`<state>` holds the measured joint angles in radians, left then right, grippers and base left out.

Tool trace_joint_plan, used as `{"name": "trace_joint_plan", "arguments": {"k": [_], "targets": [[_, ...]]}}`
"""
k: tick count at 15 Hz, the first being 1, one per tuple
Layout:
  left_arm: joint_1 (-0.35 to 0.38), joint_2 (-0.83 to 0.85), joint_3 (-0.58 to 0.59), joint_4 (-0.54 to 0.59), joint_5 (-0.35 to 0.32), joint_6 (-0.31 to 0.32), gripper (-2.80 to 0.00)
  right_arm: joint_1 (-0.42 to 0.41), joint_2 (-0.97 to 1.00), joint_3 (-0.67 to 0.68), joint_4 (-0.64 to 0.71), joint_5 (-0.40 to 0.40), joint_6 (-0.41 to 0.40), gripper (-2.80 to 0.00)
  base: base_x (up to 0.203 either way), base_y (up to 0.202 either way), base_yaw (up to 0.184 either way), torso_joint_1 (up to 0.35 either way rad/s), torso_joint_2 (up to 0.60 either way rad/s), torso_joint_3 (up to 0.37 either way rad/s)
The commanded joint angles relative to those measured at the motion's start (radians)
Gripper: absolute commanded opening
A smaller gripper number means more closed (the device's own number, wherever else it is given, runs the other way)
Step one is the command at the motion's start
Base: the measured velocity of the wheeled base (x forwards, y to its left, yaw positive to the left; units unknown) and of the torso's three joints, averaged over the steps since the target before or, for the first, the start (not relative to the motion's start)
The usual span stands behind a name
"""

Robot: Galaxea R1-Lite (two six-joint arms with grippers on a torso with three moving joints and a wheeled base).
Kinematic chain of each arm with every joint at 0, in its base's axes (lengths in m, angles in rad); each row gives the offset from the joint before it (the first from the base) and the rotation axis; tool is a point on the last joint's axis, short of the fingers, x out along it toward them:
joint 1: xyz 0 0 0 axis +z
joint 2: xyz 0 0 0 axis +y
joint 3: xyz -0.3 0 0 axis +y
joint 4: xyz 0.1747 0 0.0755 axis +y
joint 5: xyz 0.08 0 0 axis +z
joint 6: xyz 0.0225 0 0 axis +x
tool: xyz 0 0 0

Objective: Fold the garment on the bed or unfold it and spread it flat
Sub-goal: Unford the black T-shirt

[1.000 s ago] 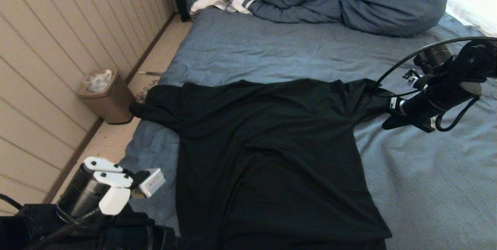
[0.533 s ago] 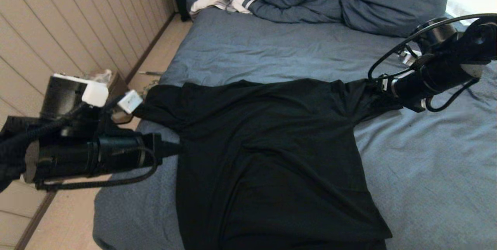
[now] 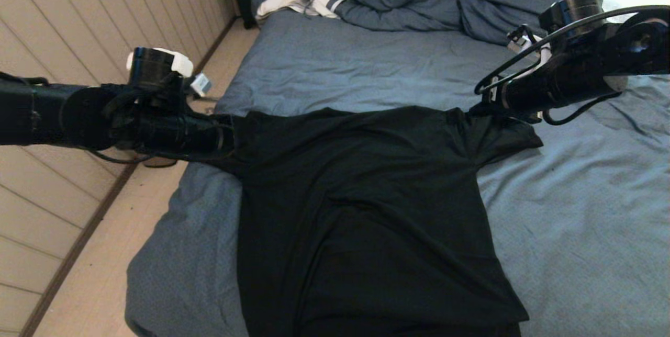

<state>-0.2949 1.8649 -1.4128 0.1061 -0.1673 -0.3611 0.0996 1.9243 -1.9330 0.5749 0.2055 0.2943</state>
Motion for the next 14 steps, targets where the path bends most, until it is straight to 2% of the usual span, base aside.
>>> {"name": "trace_joint_plan", "arguments": {"k": [1,3,6,10,14], "targets": [[0.011,0.154,-0.107,0.008,0.010,0.000,-2.80,0.019,0.006,0.010,-0.039,0.002,0.002,-2.80,0.000,0.000,0.000,0.000,0.00,0.000],[0.027,0.250,-0.218,0.016,0.045,0.008,-2.80,0.032,0.003,0.038,-0.083,0.002,0.002,-2.80,0.000,0.000,0.000,0.000,0.00,0.000],[0.060,0.352,-0.316,0.019,0.092,0.037,-2.80,0.034,0.002,0.057,-0.099,0.002,0.002,-2.80,0.000,0.000,0.000,0.000,0.00,0.000],[0.130,0.452,-0.459,0.031,0.111,0.048,-2.80,0.038,-0.001,0.069,-0.105,0.000,0.000,-2.80,0.000,0.000,0.000,0.000,0.00,0.000],[0.197,0.472,-0.492,-0.039,0.193,0.054,-2.80,0.038,-0.006,0.100,-0.143,-0.001,0.000,-2.80,0.000,0.000,0.000,0.000,0.00,0.000]]}}
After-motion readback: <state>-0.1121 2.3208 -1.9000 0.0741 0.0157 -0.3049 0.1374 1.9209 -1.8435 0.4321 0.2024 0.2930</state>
